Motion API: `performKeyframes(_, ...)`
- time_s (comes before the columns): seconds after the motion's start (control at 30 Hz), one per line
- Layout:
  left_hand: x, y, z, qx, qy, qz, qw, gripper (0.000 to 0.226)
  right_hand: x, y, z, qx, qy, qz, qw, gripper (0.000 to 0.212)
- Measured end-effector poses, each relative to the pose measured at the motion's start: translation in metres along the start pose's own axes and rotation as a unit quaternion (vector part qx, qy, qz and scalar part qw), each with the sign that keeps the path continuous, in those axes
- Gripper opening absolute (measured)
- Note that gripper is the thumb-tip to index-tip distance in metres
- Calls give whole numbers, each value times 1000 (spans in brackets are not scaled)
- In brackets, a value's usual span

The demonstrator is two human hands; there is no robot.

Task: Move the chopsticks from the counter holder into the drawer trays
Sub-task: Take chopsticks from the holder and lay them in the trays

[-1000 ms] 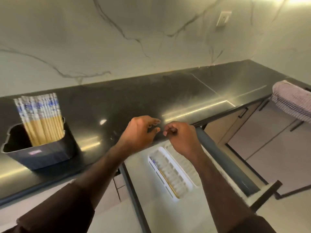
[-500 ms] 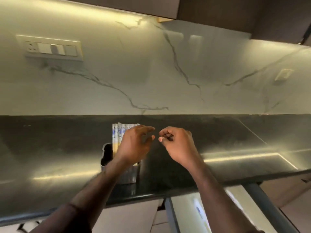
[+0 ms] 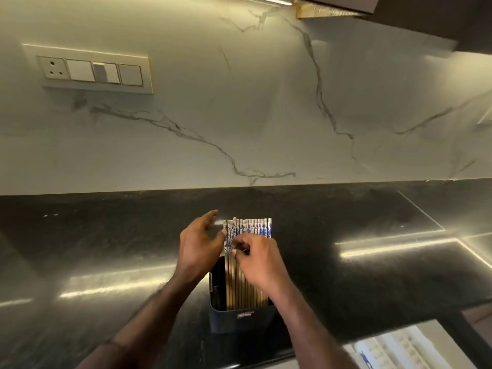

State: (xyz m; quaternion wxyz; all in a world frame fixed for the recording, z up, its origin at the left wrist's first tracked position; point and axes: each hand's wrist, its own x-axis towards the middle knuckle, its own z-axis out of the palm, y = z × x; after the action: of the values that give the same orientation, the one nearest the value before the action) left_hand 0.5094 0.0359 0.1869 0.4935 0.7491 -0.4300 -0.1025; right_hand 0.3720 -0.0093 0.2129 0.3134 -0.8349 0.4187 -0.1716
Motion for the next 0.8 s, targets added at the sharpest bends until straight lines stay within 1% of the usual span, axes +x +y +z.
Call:
performKeyframes(0.13,1,-11,7,-92,-37,-54,994,50,5,3,12,-9,11,14,1000,38)
performKeyframes(0.3,4,-16,9,-206,-96,-83,970,36,4,5,21,-9,59,26,998,31)
performKeyframes(0.4,5,-18,11,-226,-110,-80,965,30,3,8,24,-11,61,26,998,30)
performKeyframes(0.53,6,-21,12,-235,-106,-86,962,23,4,9,25,-10,52,28,998,33)
performKeyframes(0.7,7,-19,5,-256,-98,-97,957,22,5,6,24,9,45,31,998,29)
performKeyframes(0.8,9,-6,-6,-260,-98,-78,958,22,4,3,20,42,33,35,998,25)
